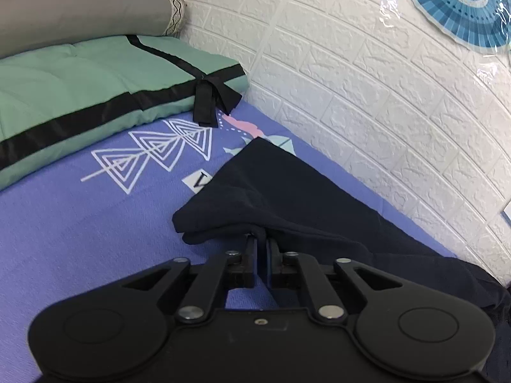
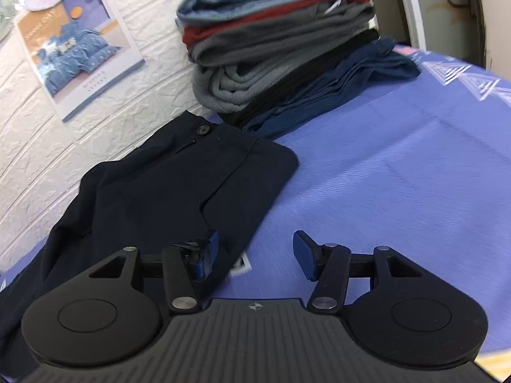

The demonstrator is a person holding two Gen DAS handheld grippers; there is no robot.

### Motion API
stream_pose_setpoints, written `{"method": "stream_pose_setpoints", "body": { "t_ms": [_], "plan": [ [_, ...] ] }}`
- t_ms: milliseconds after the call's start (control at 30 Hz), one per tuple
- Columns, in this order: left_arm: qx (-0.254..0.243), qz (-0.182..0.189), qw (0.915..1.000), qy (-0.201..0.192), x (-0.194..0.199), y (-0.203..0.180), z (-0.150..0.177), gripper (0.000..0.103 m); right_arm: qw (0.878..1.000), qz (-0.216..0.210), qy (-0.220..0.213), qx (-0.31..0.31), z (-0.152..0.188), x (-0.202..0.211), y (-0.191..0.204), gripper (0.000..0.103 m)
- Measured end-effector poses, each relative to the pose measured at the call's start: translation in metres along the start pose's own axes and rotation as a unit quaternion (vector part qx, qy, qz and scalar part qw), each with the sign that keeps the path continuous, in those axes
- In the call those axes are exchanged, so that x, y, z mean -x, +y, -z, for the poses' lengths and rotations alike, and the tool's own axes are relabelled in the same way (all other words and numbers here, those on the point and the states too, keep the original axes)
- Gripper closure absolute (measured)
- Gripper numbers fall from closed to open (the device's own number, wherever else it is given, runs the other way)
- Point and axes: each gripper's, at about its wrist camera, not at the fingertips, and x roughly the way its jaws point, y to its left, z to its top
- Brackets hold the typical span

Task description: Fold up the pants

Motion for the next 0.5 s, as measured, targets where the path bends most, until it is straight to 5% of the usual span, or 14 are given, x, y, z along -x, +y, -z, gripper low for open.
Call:
{"method": "stream_pose_setpoints", "body": {
  "t_ms": [100,367,467,500],
  "plan": [
    [0.008,-0.014,0.9998,0.011,-0.008,0.005,0.01,0.08,1.0,-0.005,-0.009,-0.001,-0.002,-0.016,0.006,0.014],
    [0.047,-0.022,0.9981,0.034,-0.04,0.018,0.02,0.079,1.0,-0.002,-0.022,0.02,-0.009,-0.035,0.017,0.013],
    [0.045,-0.019,0.9986,0.023,-0.052,0.012,0.016,0.08,1.0,0.013,-0.005,0.015,-0.016,-0.04,0.021,0.099],
    [0.041,-0.018,0.9988,0.02,-0.055,0.009,0.013,0.087,1.0,0.014,-0.009,0.006,-0.019,-0.036,0.022,0.1]
  ]
}}
